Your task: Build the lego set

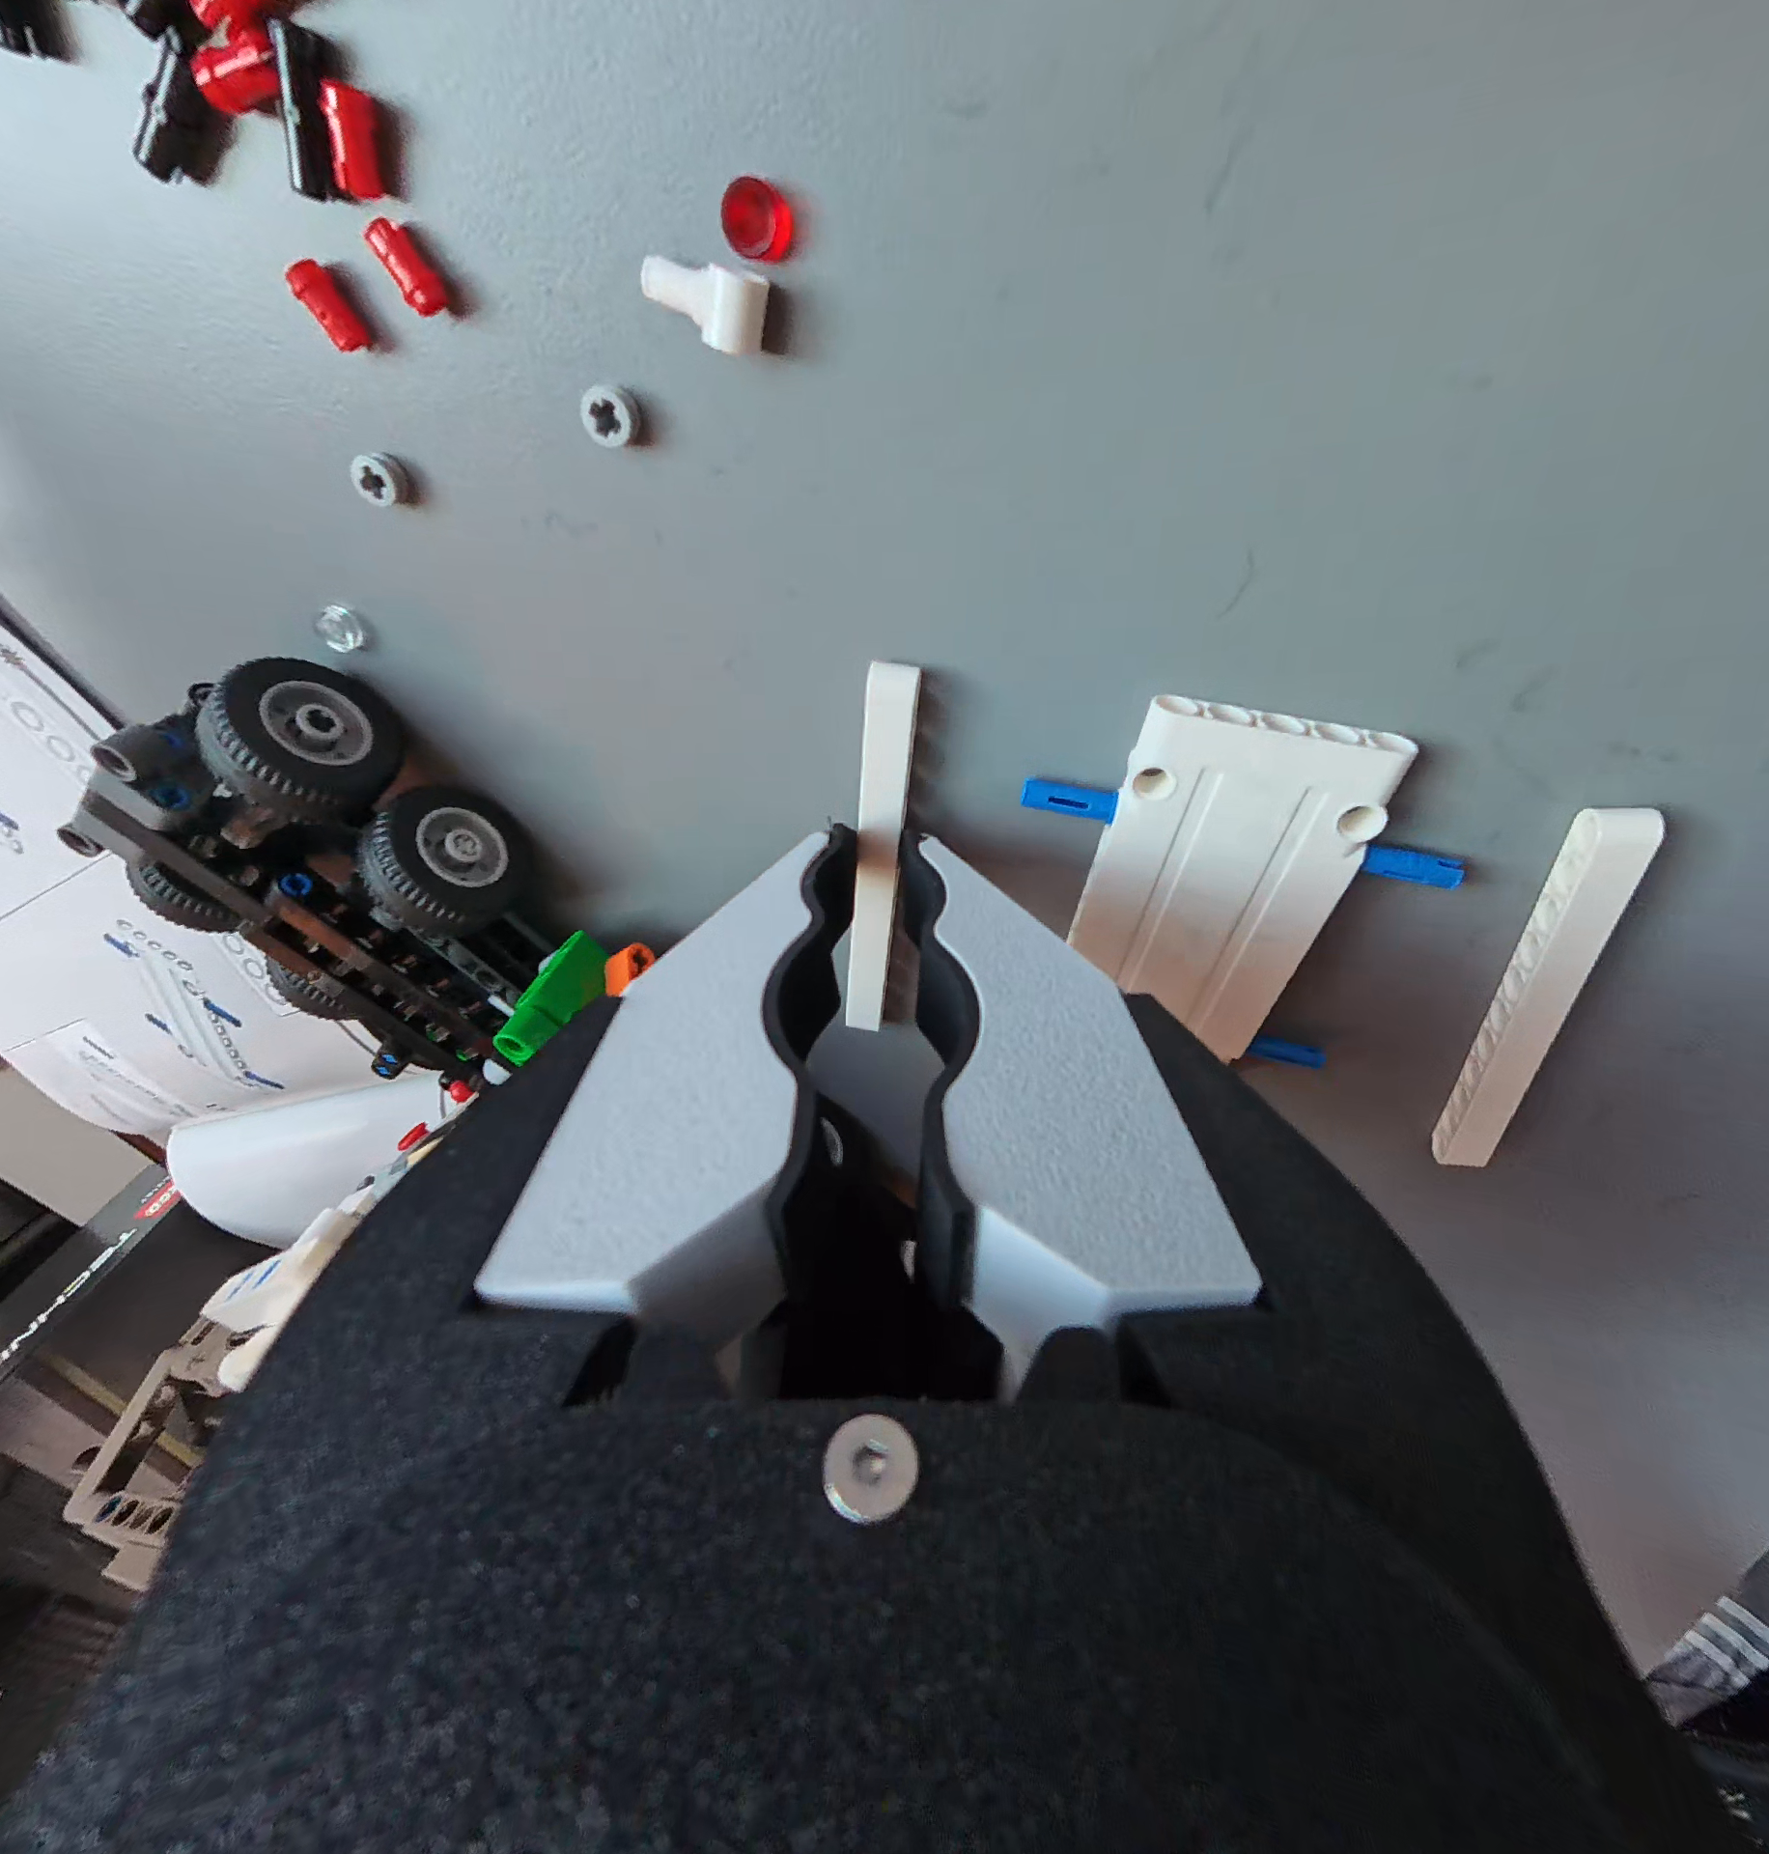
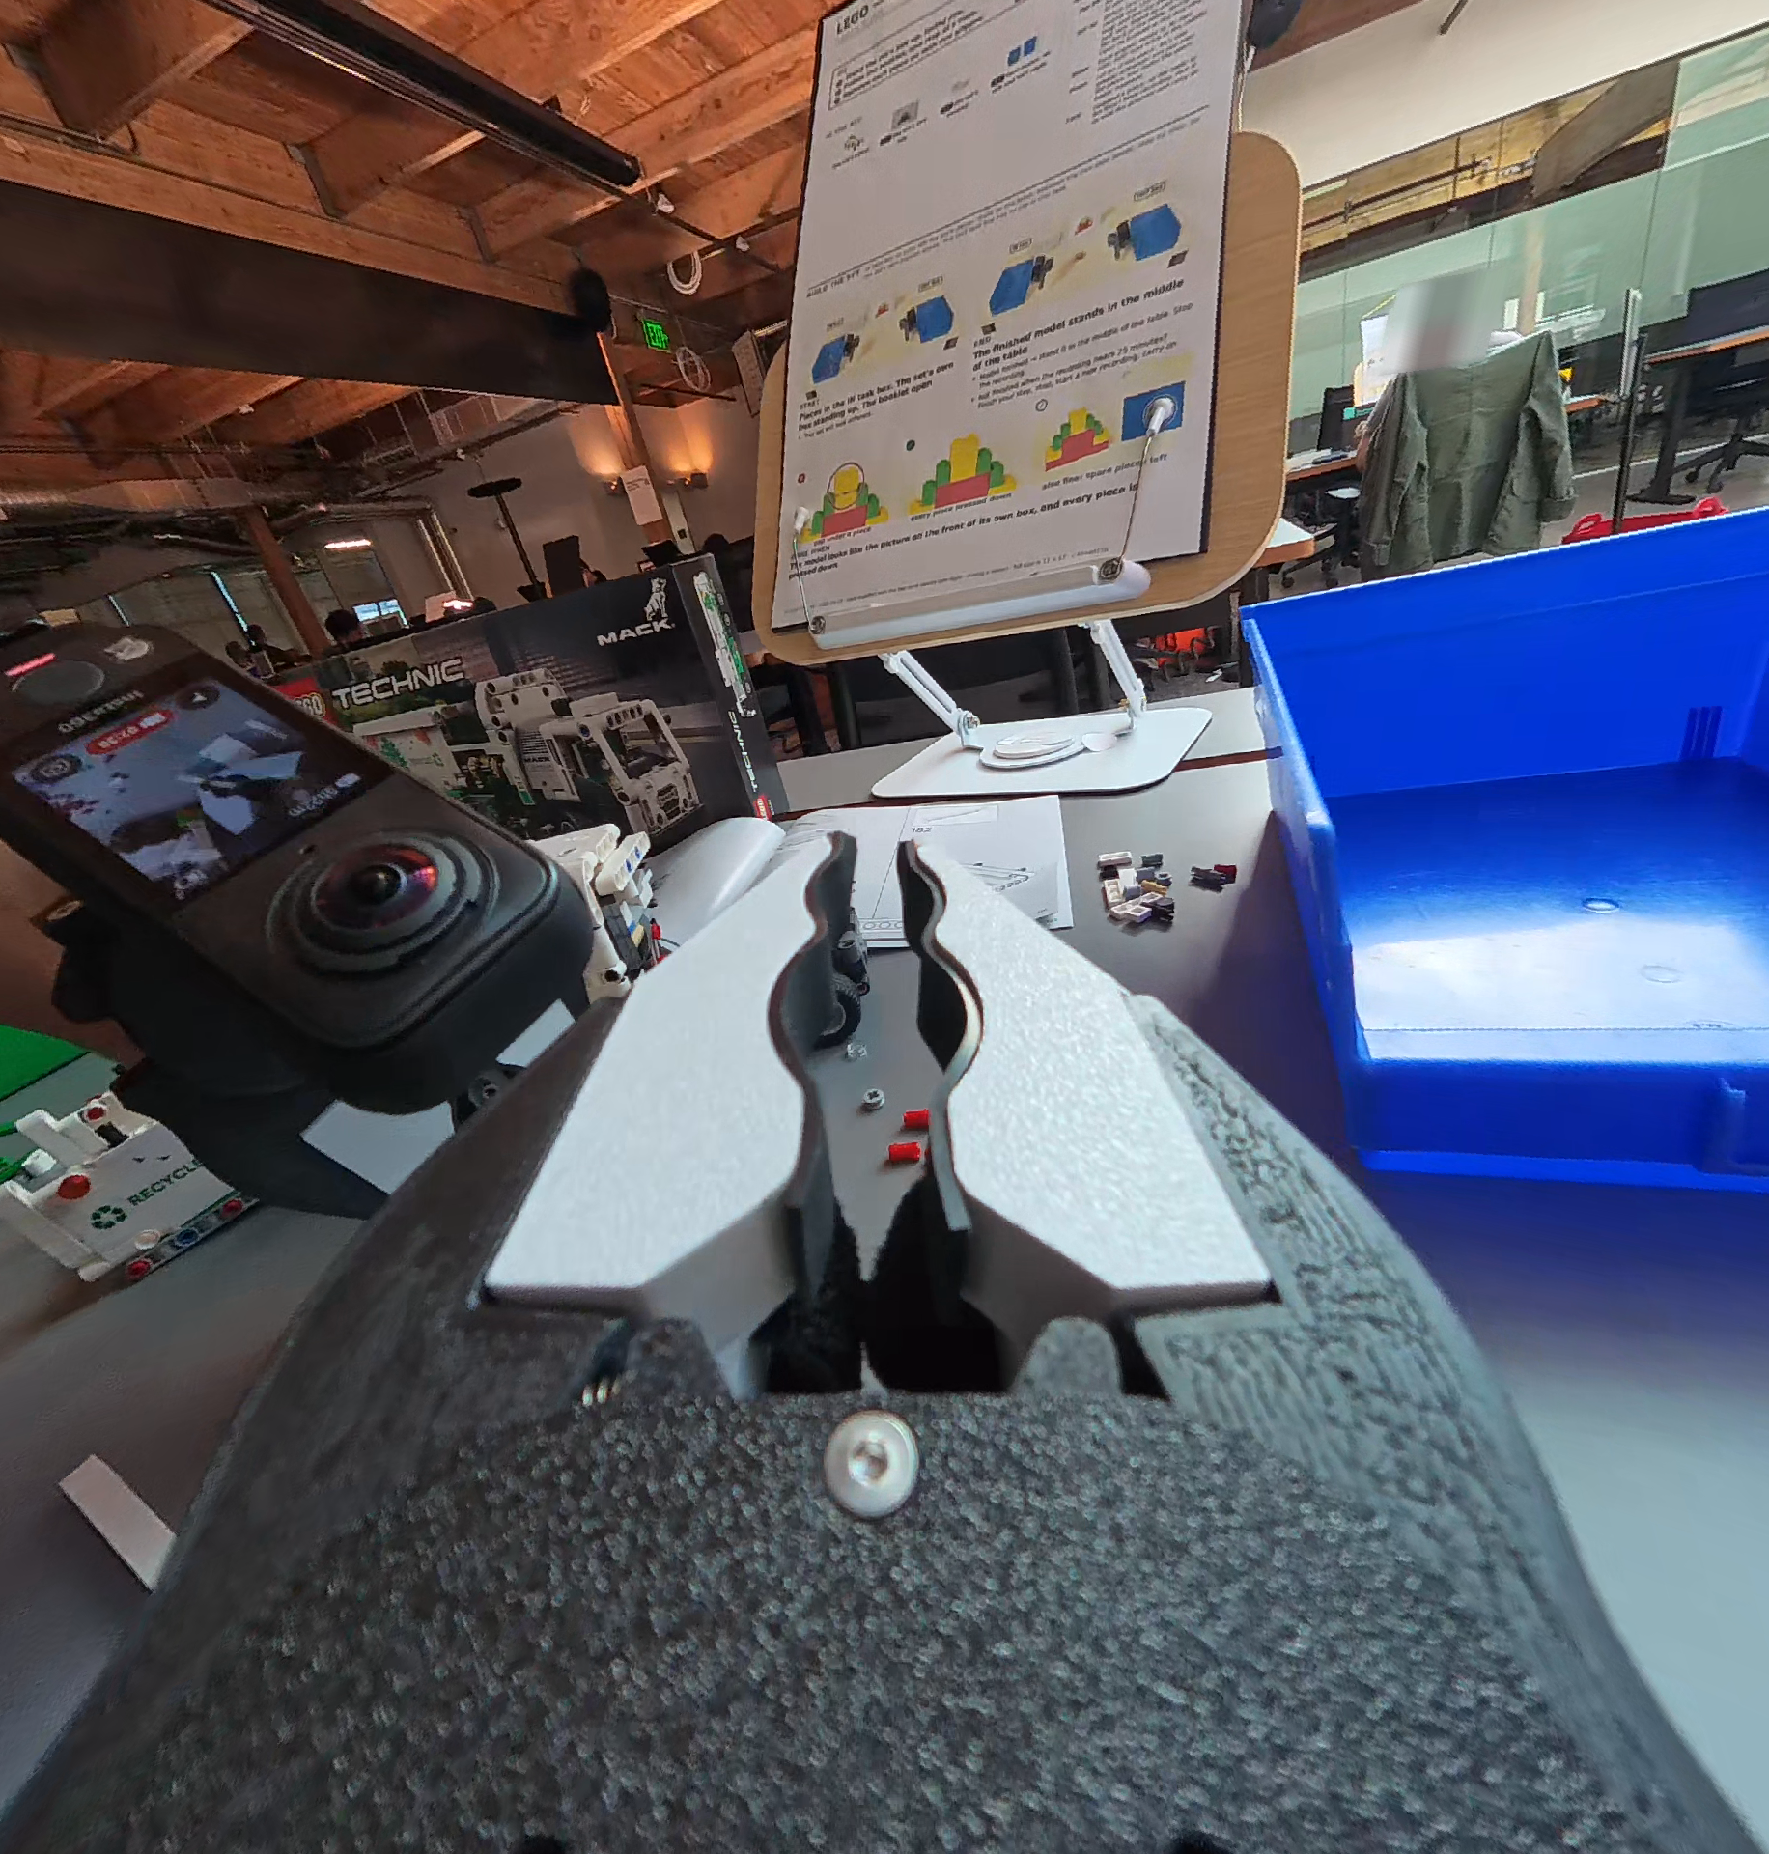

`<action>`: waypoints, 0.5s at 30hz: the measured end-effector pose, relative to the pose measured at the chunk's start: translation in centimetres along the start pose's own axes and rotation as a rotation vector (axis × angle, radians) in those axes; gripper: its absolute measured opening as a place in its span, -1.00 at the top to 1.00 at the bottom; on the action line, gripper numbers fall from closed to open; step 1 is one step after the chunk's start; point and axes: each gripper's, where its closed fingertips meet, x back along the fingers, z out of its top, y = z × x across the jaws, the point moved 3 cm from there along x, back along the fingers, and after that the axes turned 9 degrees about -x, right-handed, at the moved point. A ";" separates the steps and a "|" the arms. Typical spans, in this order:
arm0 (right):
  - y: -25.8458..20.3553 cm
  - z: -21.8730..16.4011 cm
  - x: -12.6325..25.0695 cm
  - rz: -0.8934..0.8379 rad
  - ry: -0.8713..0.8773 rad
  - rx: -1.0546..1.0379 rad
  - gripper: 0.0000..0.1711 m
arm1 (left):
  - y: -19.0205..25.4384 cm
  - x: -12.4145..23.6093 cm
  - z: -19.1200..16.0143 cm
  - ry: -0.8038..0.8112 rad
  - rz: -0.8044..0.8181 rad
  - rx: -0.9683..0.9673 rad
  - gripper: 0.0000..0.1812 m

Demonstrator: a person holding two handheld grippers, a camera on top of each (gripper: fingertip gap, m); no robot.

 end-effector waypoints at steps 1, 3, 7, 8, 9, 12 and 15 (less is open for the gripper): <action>0.0 0.0 0.0 0.001 0.000 0.003 0.91 | 0.0 0.0 0.0 0.007 0.006 0.009 0.93; -0.2 -0.1 -0.1 0.011 -0.010 0.004 0.91 | -0.1 0.1 0.3 0.049 0.021 0.035 0.93; -0.4 -0.5 -0.3 0.021 -0.030 0.012 0.91 | 0.0 0.3 0.1 0.077 0.073 0.053 0.80; -0.4 -0.5 -0.3 0.025 -0.034 0.014 0.91 | 0.0 0.4 -0.3 0.071 0.089 0.058 0.75; -0.5 -0.6 -0.4 0.029 -0.041 0.018 0.90 | 0.0 0.7 -0.6 0.074 0.107 0.068 0.71; -1.2 -1.0 -0.6 0.060 -0.060 0.033 0.90 | 1.2 2.4 -1.8 0.134 0.124 0.117 0.68; -2.5 -1.4 -0.9 0.126 -0.083 0.064 0.88 | 2.3 4.6 -3.5 0.267 0.121 0.272 0.72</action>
